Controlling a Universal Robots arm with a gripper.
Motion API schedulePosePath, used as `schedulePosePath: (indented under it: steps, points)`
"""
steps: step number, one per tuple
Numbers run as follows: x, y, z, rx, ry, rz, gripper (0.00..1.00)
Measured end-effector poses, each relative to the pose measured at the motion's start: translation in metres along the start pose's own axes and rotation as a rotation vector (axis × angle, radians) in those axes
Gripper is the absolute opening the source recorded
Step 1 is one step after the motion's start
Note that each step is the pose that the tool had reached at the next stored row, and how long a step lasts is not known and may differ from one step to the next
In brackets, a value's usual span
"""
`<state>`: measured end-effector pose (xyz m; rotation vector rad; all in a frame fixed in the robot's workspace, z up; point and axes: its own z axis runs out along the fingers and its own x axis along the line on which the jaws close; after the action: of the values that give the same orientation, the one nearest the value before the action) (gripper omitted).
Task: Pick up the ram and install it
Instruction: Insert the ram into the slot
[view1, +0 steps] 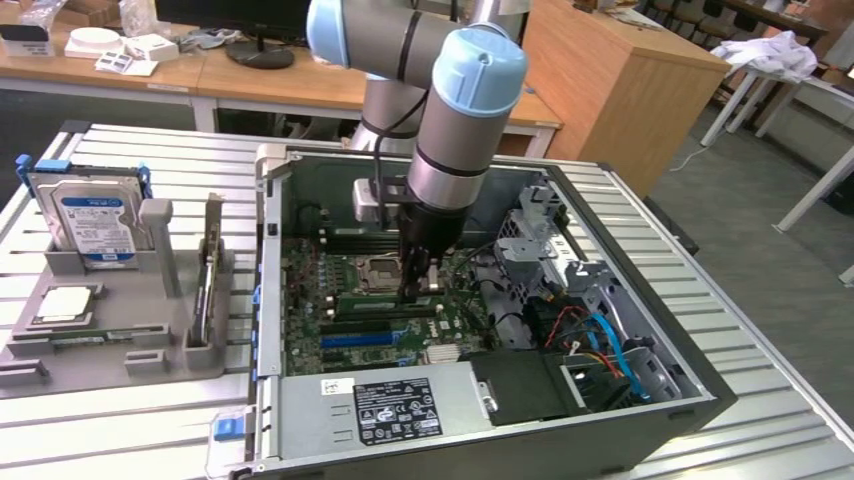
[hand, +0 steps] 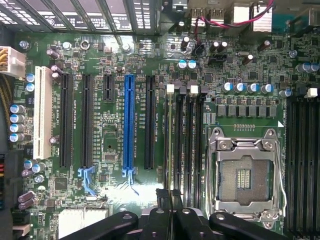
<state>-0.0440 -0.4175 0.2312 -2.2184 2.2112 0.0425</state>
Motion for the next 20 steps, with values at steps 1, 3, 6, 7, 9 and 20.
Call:
schedulePosePath:
  steps: [1,3,6,7,9,20]
  points:
    - [0.0000,0.0000,-0.0012,0.0000,0.0000,0.000,0.12]
    - [-0.0001,0.0000,-0.0017,0.0001,-0.0002,0.000,0.12]
    - [-0.0001,0.0000,-0.0018,0.0003,-0.0002,0.000,0.12]
    - [-0.0001,0.0000,-0.0018,0.0006,-0.0002,-0.001,0.12]
    - [-0.0001,0.0000,-0.0018,0.0007,-0.0002,-0.001,0.12]
    - [0.0000,0.0000,-0.0008,0.0008,-0.0001,-0.001,0.12]
